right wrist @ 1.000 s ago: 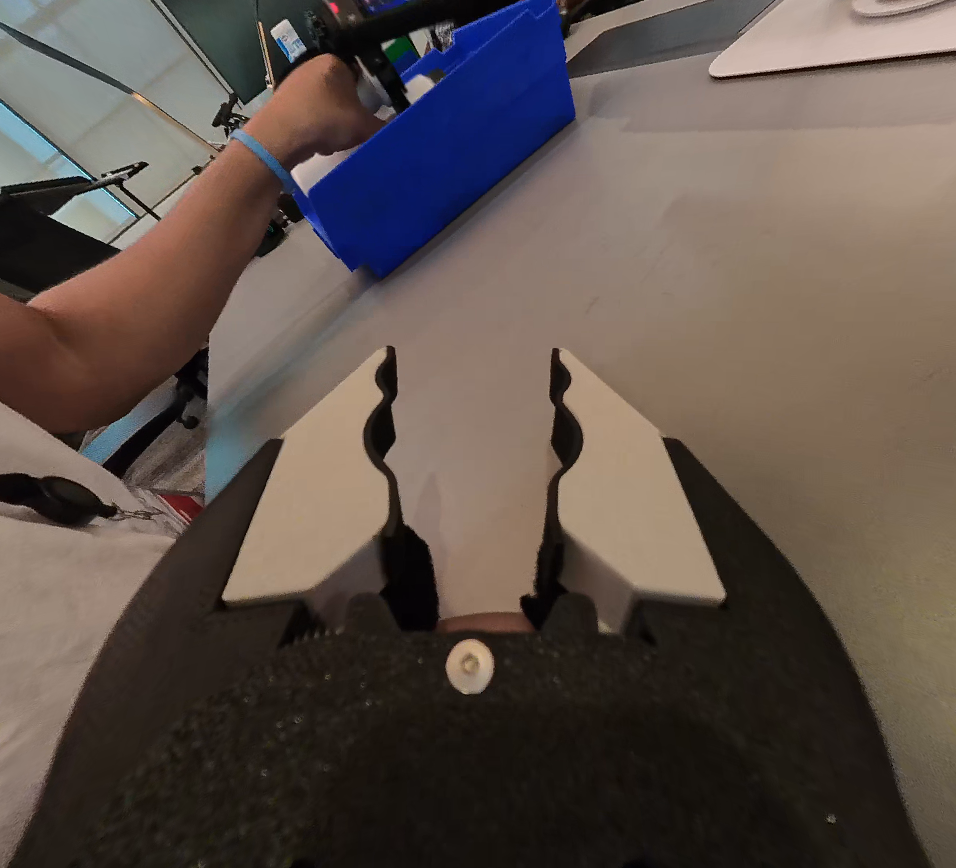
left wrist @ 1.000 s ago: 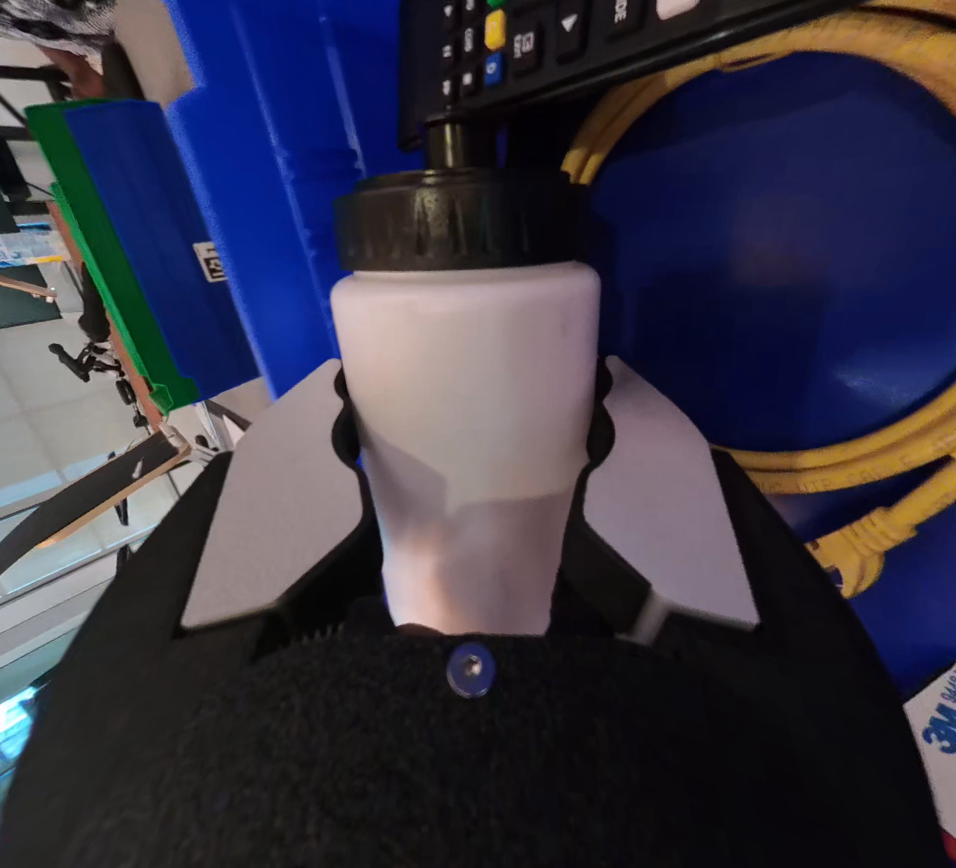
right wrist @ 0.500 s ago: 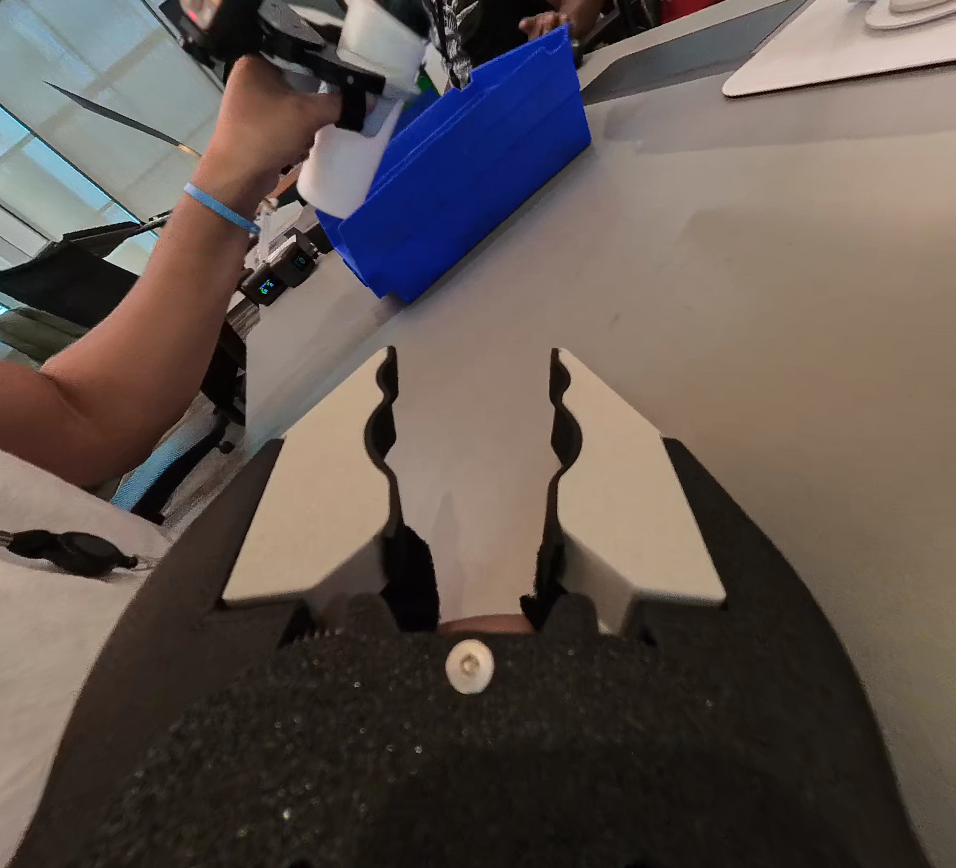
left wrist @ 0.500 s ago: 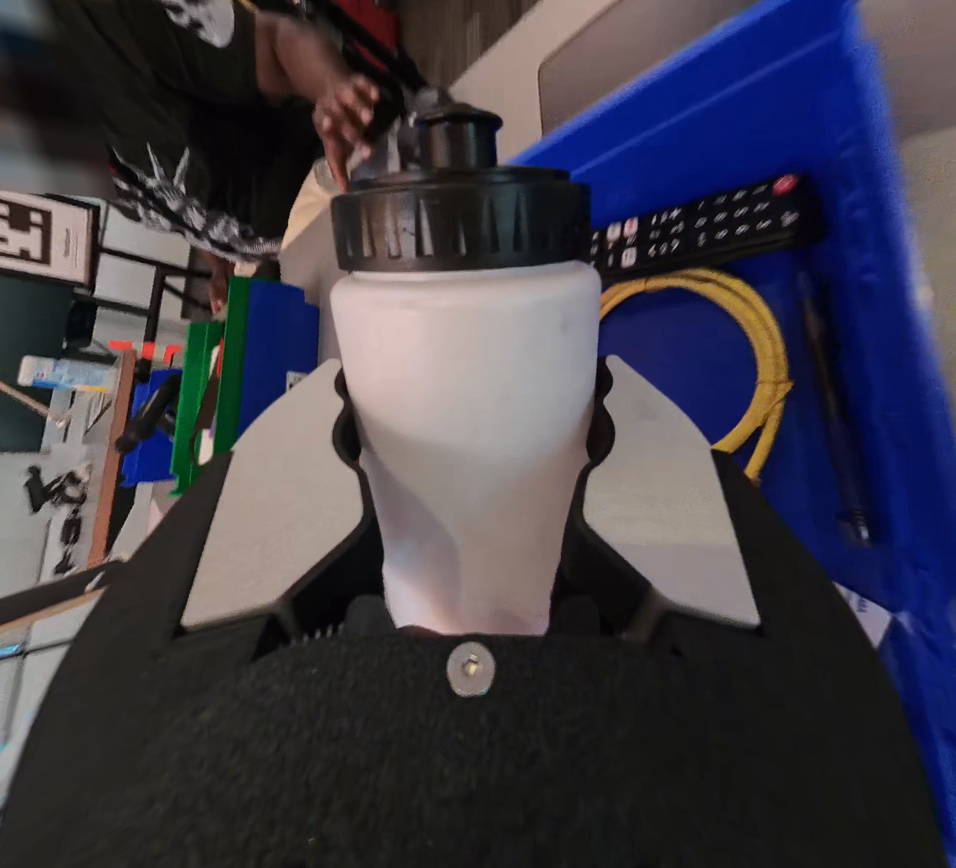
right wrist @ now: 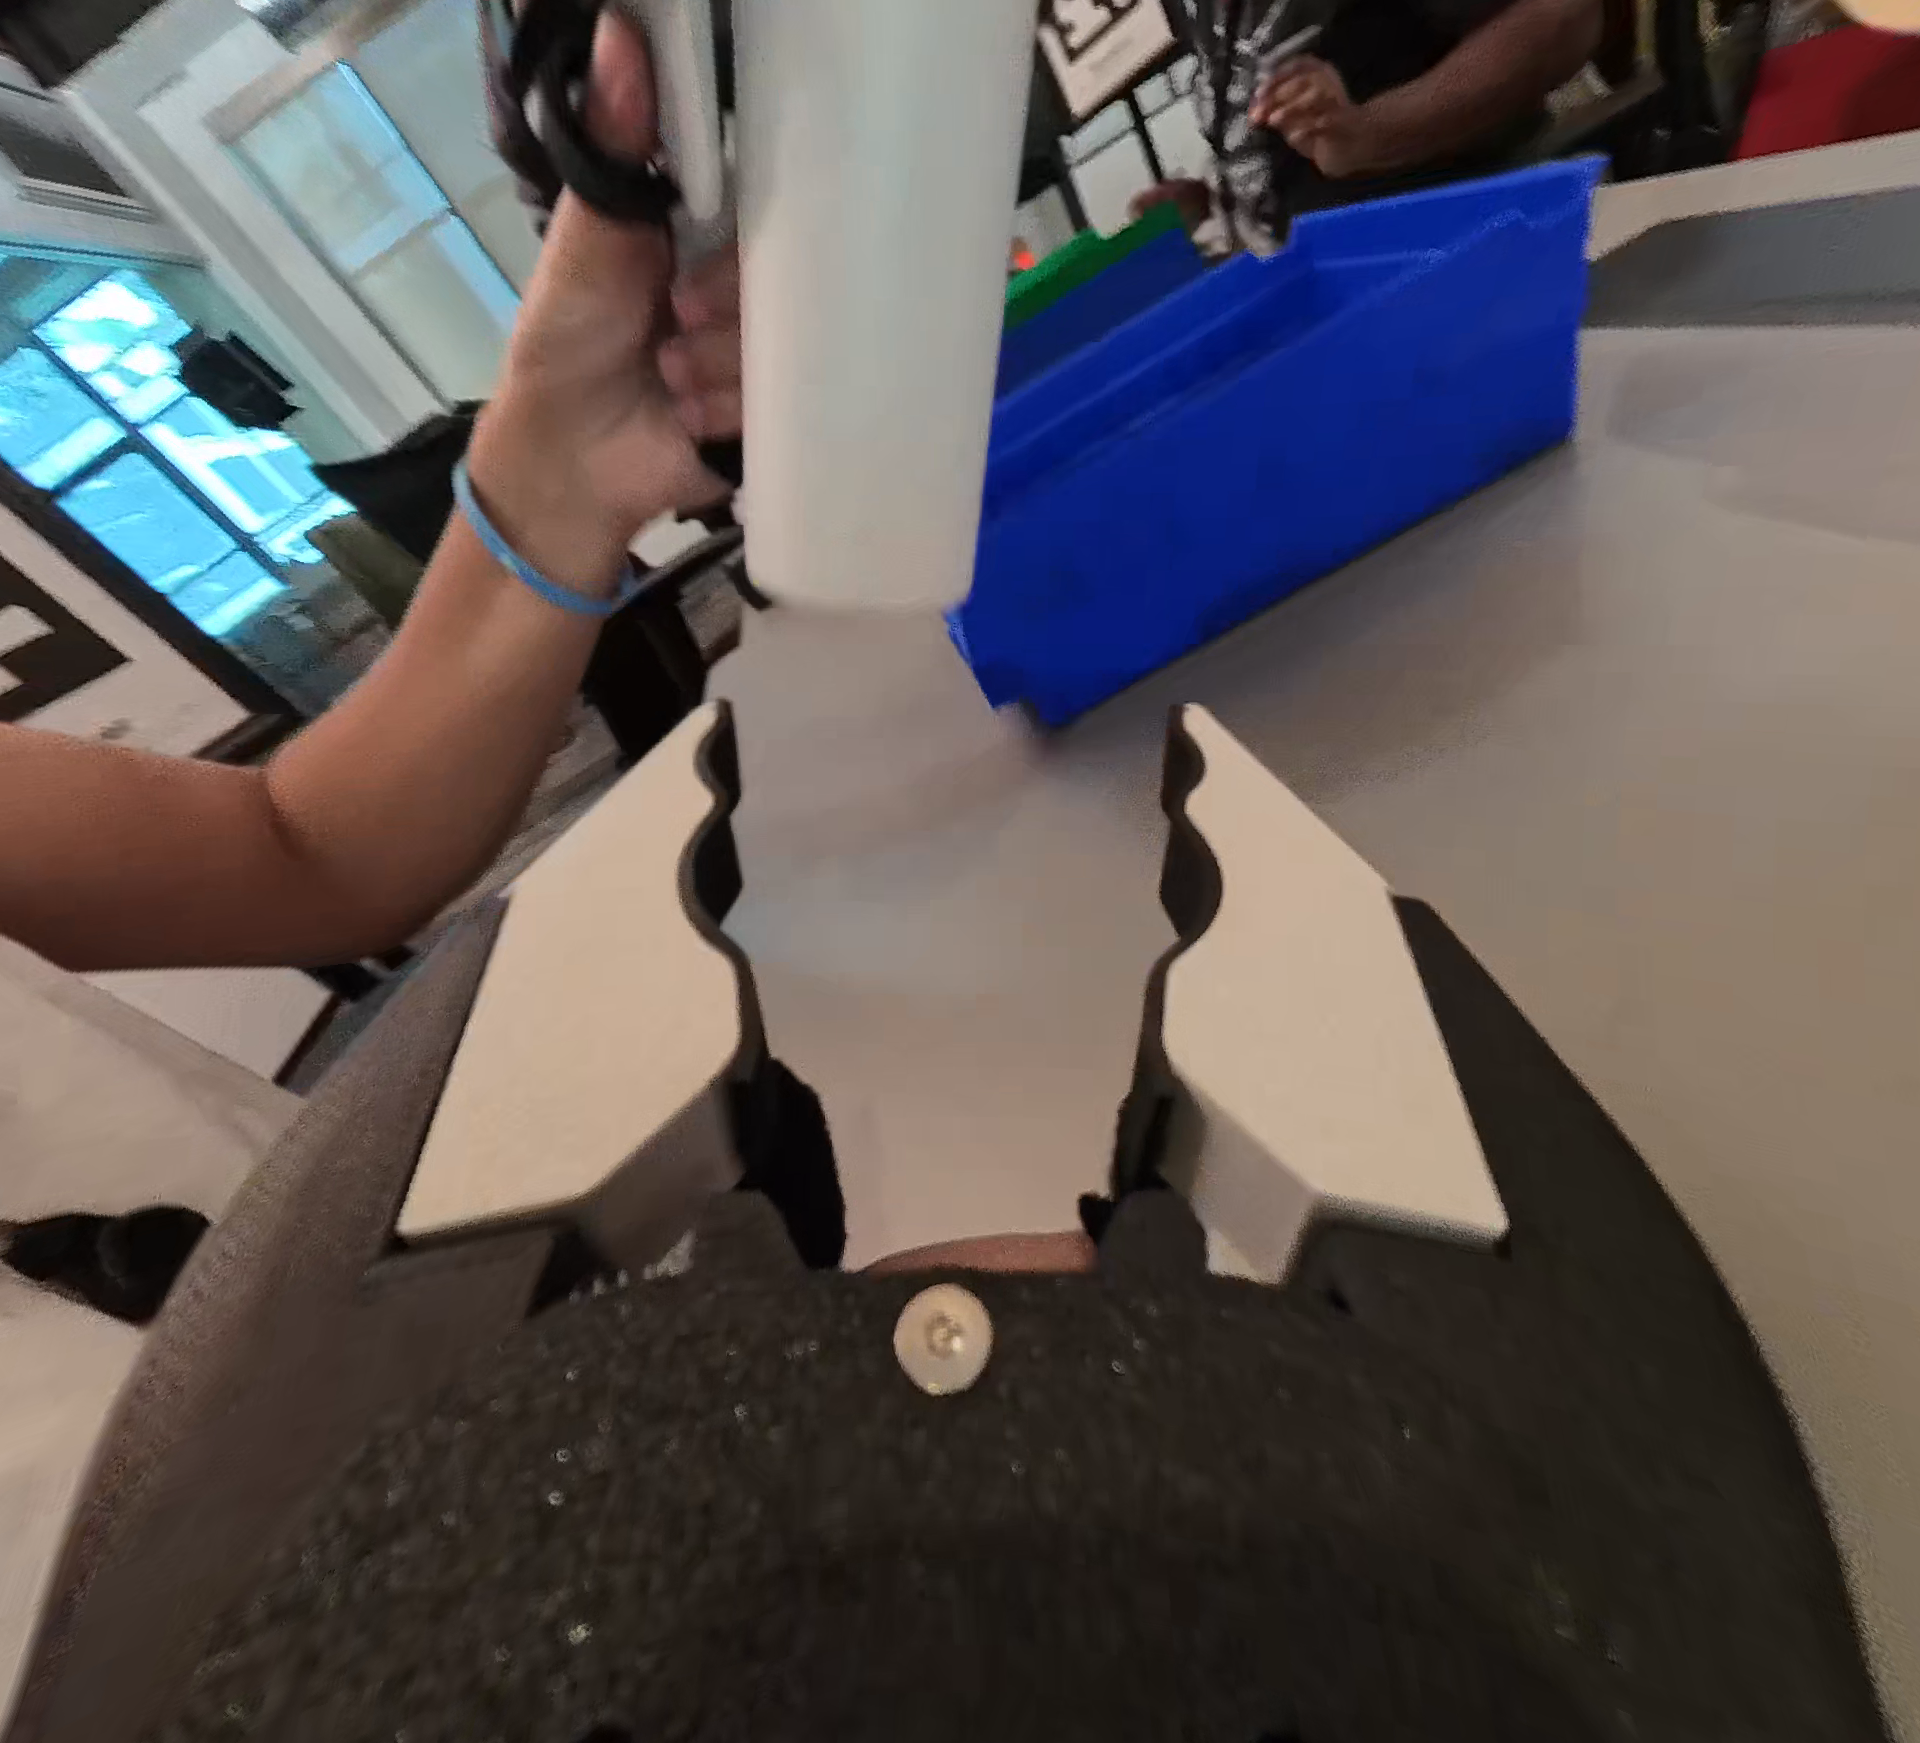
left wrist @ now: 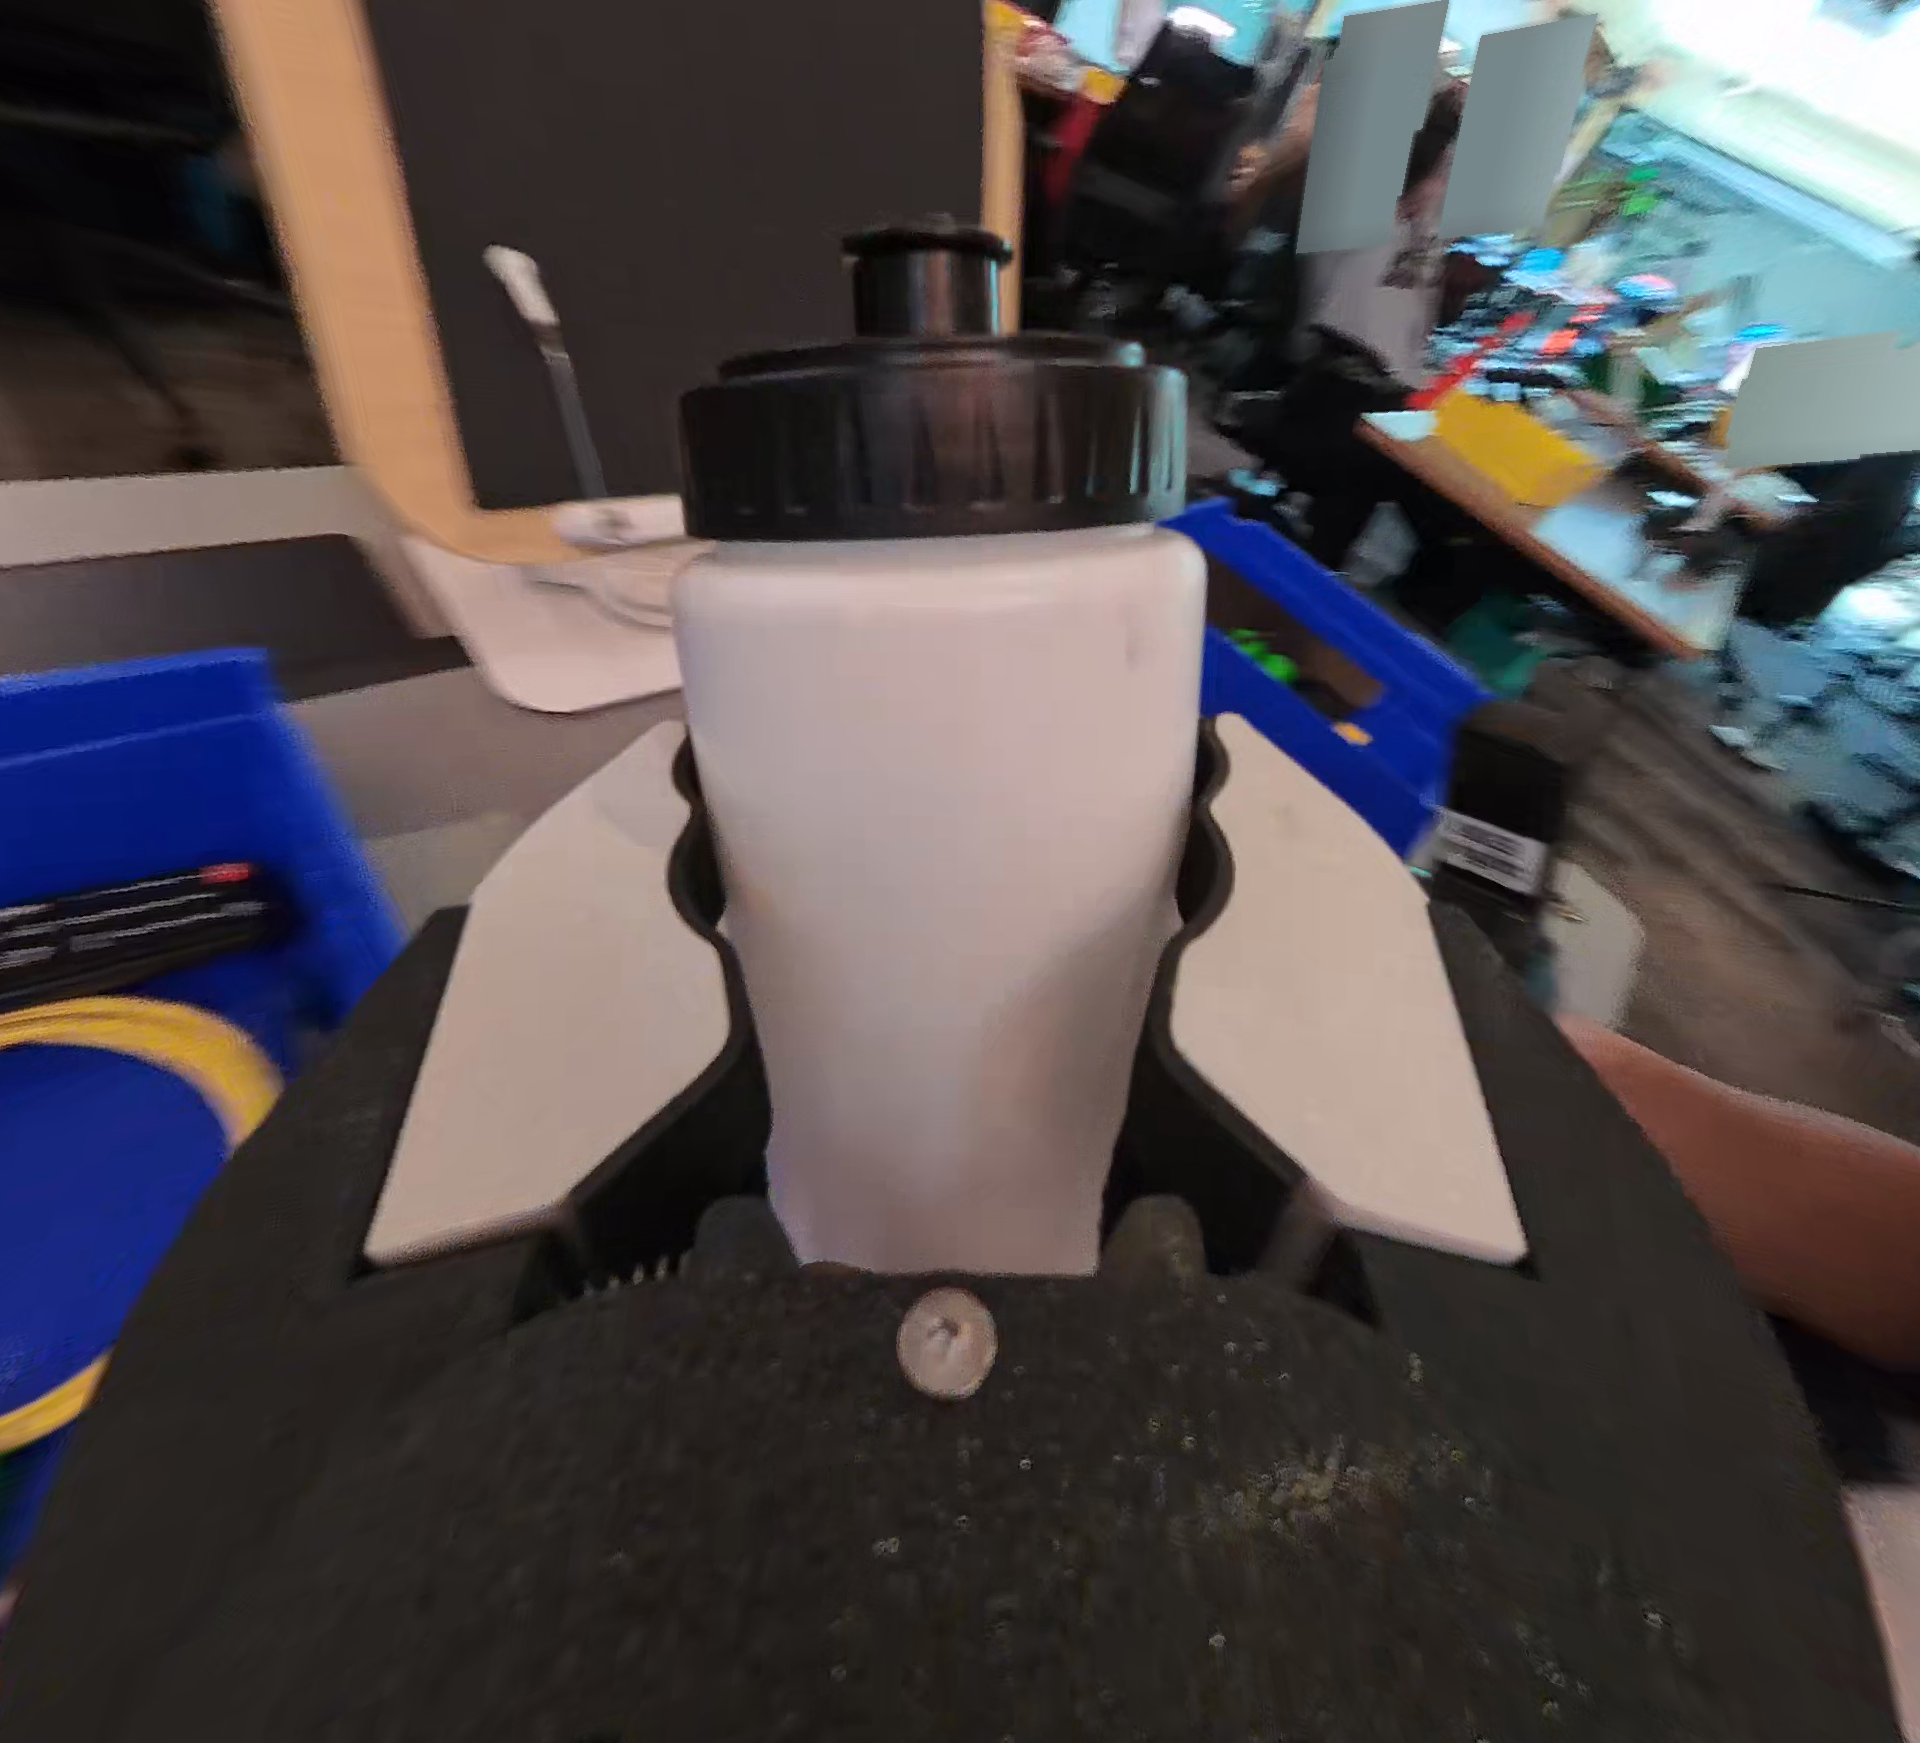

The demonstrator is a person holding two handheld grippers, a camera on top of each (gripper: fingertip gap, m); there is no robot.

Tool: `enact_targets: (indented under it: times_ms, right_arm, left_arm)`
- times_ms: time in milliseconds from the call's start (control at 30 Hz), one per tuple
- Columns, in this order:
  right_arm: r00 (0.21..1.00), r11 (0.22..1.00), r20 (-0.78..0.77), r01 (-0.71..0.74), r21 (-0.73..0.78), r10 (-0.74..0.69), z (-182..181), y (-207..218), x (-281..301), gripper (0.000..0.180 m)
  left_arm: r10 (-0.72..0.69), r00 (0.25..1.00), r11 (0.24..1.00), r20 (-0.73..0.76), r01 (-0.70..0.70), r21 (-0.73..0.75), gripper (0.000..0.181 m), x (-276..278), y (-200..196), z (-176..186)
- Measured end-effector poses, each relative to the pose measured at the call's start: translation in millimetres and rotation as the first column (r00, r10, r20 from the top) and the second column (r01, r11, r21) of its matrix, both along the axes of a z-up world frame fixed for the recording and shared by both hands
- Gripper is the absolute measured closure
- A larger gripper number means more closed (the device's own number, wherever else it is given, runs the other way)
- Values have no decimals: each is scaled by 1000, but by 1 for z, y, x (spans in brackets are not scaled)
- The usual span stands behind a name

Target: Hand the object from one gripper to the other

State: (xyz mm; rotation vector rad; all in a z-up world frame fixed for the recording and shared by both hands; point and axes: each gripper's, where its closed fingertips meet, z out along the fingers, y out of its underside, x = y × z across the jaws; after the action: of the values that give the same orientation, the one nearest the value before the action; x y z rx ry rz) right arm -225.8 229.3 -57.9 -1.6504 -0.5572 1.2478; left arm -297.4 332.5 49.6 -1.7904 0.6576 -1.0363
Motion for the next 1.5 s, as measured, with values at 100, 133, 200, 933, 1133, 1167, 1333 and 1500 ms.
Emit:
enact_targets:
  times_ms: [100, 133, 200, 933, 1133, 1167, 1333, 1500]
  right_arm:
    - [995, 997, -59, -79, 15, 80, 23, 5, -18, 83]
    - [991, 994, -80, -106, 17, 107, 29, 4, -23, 77]
    - [978, 983, -101, -183, -9, 181, 31, -5, -36, 68]
    - [598, 838, 658, 42, 544, -457, -43, 35, 42, 93]
    - [221, 644, 662, -157, 749, -716, -41, 38, 41, 93]
    - [175, 622, 648, -183, 761, -741, -41, 38, 42, 93]
    - [55, 584, 608, -224, 781, -792, -39, 43, 54, 92]
    - [86, 595, 617, -189, 781, -782, -45, 43, 52, 91]
  left_arm:
    - [-151, 981, 987, 122, 157, -41, 94, 33, -37, 0]
    - [-201, 967, 976, 156, 211, -49, 94, 45, -49, -3]
    - [-258, 946, 959, 196, 275, -63, 94, 64, -68, -12]
    - [-221, 966, 971, -136, 205, -120, 81, 44, -96, -75]
    - [-264, 945, 958, -195, 234, -163, 80, 47, -108, -83]
    - [-259, 936, 960, -238, 223, -168, 82, 45, -108, -89]
    - [-297, 888, 950, -352, 236, -206, 86, 45, -116, -109]
    - [-296, 884, 952, -361, 242, -188, 86, 46, -113, -108]
